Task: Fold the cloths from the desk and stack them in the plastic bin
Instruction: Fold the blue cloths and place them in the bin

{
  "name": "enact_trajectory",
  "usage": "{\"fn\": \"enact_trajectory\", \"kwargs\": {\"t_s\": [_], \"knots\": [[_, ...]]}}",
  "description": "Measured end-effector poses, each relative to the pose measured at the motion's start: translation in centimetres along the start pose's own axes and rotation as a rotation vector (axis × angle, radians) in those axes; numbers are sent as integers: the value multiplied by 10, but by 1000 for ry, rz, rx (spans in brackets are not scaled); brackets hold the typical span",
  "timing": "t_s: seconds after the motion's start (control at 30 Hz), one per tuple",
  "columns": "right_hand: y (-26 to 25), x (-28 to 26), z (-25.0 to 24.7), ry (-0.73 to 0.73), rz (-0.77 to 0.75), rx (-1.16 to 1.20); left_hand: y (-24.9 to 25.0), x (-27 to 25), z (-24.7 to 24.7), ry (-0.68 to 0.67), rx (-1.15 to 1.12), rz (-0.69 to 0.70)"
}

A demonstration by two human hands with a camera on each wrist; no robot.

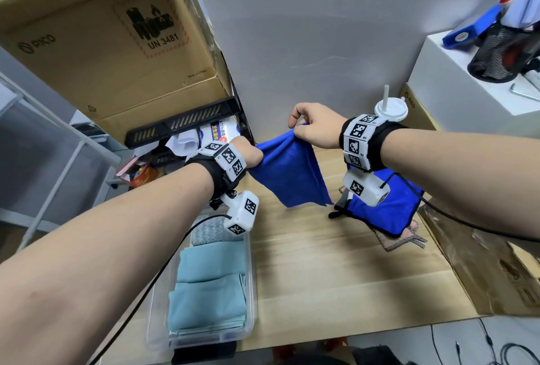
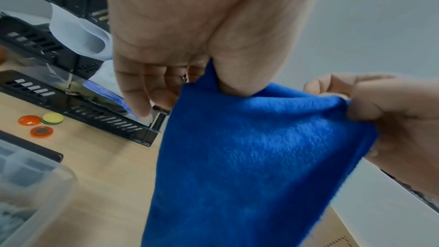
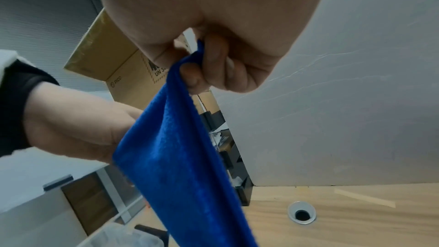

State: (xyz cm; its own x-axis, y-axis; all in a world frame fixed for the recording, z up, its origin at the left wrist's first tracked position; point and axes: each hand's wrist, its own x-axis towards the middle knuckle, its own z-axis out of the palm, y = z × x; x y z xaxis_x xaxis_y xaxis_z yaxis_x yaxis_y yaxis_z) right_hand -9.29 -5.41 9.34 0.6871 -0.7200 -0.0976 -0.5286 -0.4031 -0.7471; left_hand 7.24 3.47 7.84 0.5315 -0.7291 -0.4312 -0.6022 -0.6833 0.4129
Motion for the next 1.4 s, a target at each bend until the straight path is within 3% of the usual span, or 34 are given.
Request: {"fn": "enact_trajectory", "kwargs": {"t_s": [0.13,0.33,0.5,0.63,0.77,1.2,1.4], "knots": [[7,-2,-2,-123,-13,-206,-2,0,-8,-63,-116,-75],[10,0,-5,-144,-7,-219,8,5,-14,-97,-331,-97],[14,3,-9,-134,-17,-448,5,4,-19,-71,-157,-32],[16,4,-10,-90,-25,-546,8,9,-22,-63,-279,-19],[15,5,-15,62,32,-403,18,5,-28,-3,-561,4],[15,12,-8,216,195,49,15,12,-30,0,-900,5],[16,14,-9,237,225,73,15,11,-32,55,-1201,-63]]}}
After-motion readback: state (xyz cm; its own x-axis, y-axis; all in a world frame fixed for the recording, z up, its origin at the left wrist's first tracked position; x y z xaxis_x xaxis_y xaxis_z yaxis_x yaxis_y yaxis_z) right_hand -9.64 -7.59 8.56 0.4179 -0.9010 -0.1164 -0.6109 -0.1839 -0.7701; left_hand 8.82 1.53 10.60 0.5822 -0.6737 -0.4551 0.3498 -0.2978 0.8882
